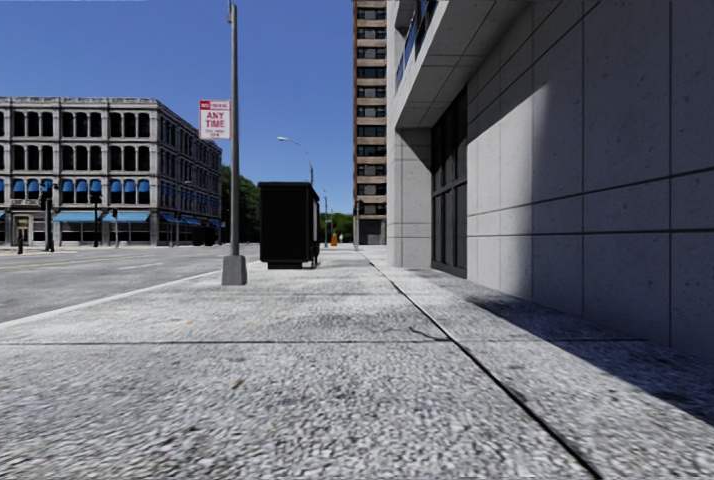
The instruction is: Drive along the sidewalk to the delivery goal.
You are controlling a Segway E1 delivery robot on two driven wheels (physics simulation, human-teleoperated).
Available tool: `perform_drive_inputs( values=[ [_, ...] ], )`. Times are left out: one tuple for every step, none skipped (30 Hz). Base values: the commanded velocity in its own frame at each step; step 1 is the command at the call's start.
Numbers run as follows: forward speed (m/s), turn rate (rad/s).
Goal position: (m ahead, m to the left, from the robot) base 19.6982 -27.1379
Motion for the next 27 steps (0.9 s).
perform_drive_inputs(
  values=[
    [2.00,0.15],
    [2.00,0.15],
    [2.00,0.03],
    [2.00,0.00],
    [2.00,0.00],
    [2.00,0.00],
    [2.00,0.00],
    [2.00,0.00],
    [2.00,0.00],
    [2.00,0.00],
    [2.00,0.00],
    [2.00,0.00],
    [2.00,0.00],
    [2.00,0.00],
    [2.00,0.00],
    [2.00,0.00],
    [2.00,0.00],
    [2.00,0.00],
    [2.00,0.00],
    [2.00,0.00],
    [2.00,0.00],
    [2.00,0.00],
    [2.00,0.00],
    [2.00,0.00],
    [2.00,0.00],
    [2.00,0.00],
    [2.00,0.00]
  ],
)
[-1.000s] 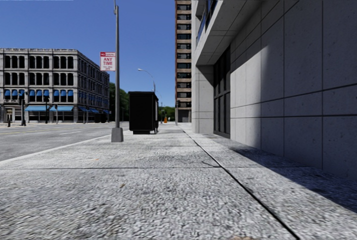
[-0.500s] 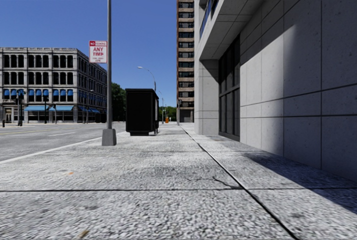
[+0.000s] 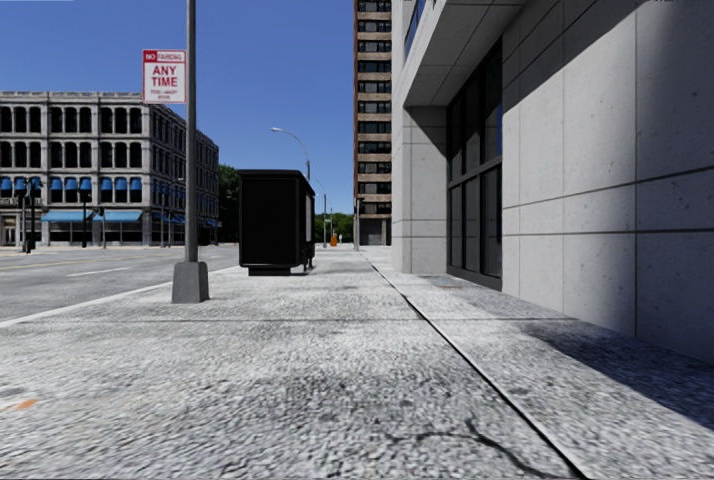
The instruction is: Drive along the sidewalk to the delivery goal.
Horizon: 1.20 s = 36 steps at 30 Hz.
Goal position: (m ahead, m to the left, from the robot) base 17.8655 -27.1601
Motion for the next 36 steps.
perform_drive_inputs(
  values=[
    [2.00,0.00],
    [2.00,0.00],
    [2.00,0.00],
    [2.00,0.00],
    [2.00,0.00],
    [2.00,0.00],
    [2.00,0.00],
    [2.00,0.00],
    [2.00,0.00],
    [2.00,0.00],
    [2.00,0.00],
    [2.00,0.00],
    [2.00,0.00],
    [2.00,0.00],
    [2.00,0.00],
    [2.00,0.00],
    [2.00,0.00],
    [2.00,0.00],
    [2.00,0.00],
    [2.00,0.00],
    [2.00,0.00],
    [2.00,0.00],
    [2.00,0.00],
    [2.00,0.00],
    [2.00,0.00],
    [2.00,0.00],
    [2.00,0.00],
    [2.00,0.00],
    [2.00,0.00],
    [2.00,0.00],
    [2.00,0.00],
    [2.00,0.00],
    [2.00,0.00],
    [2.00,0.00],
    [2.00,0.00],
    [2.00,0.00]
  ],
)
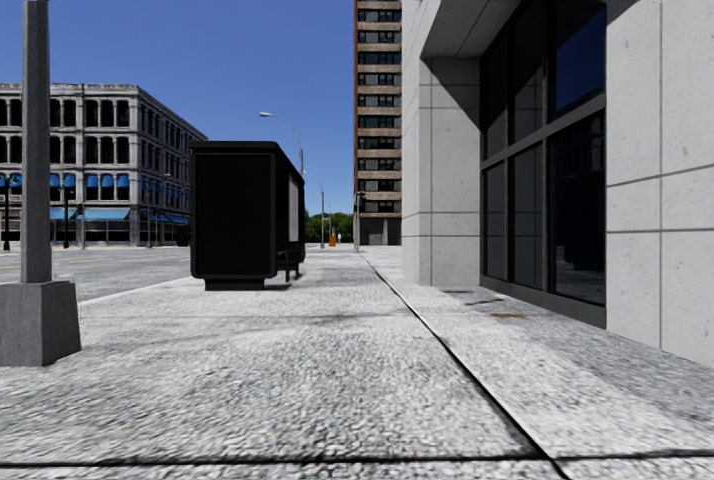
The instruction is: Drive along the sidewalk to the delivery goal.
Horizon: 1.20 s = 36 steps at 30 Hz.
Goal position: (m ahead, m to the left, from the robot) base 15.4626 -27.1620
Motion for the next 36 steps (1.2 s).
perform_drive_inputs(
  values=[
    [2.00,0.00],
    [2.00,0.00],
    [2.00,0.00],
    [2.00,0.00],
    [2.00,0.00],
    [2.00,0.00],
    [2.00,0.00],
    [2.00,0.00],
    [2.00,0.00],
    [2.00,0.00],
    [2.00,0.00],
    [2.00,0.00],
    [2.00,0.00],
    [2.00,0.00],
    [2.00,0.00],
    [2.00,0.00],
    [2.00,0.00],
    [2.00,0.00],
    [2.00,0.00],
    [2.00,0.00],
    [2.00,0.00],
    [2.00,0.00],
    [2.00,0.00],
    [2.00,0.00],
    [2.00,0.00],
    [2.00,0.00],
    [2.00,0.00],
    [2.00,0.00],
    [2.00,0.00],
    [2.00,0.00],
    [2.00,0.00],
    [2.00,0.00],
    [2.00,0.00],
    [2.00,0.00],
    [2.00,0.00],
    [2.00,0.00]
  ],
)
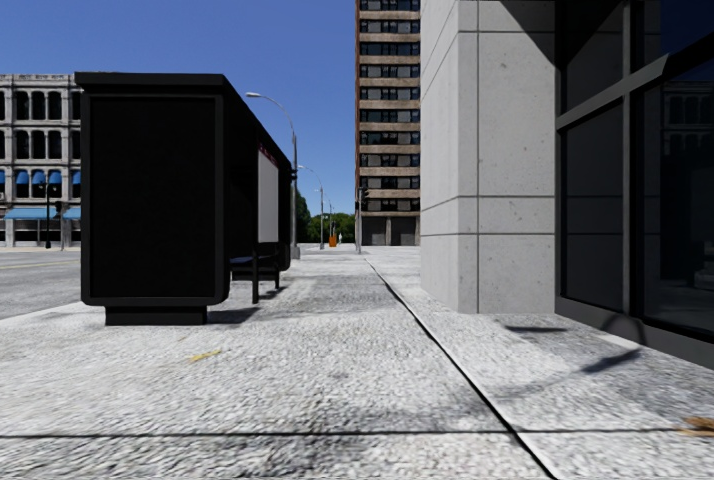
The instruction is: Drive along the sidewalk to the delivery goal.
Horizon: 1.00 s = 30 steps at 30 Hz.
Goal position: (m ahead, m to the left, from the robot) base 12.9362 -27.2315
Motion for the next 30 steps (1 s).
perform_drive_inputs(
  values=[
    [2.00,0.00],
    [2.00,0.00],
    [2.00,0.00],
    [2.00,0.00],
    [2.00,0.00],
    [2.00,0.00],
    [2.00,0.00],
    [2.00,0.00],
    [2.00,0.00],
    [2.00,0.00],
    [2.00,0.00],
    [2.00,0.00],
    [2.00,0.00],
    [2.00,0.00],
    [2.00,0.00],
    [2.00,0.00],
    [2.00,0.00],
    [2.00,0.00],
    [2.00,0.00],
    [2.00,0.00],
    [2.00,0.00],
    [2.00,0.00],
    [2.00,0.00],
    [2.00,0.00],
    [2.00,0.00],
    [2.00,0.00],
    [2.00,0.00],
    [2.00,0.00],
    [2.00,0.00],
    [2.00,0.00]
  ],
)
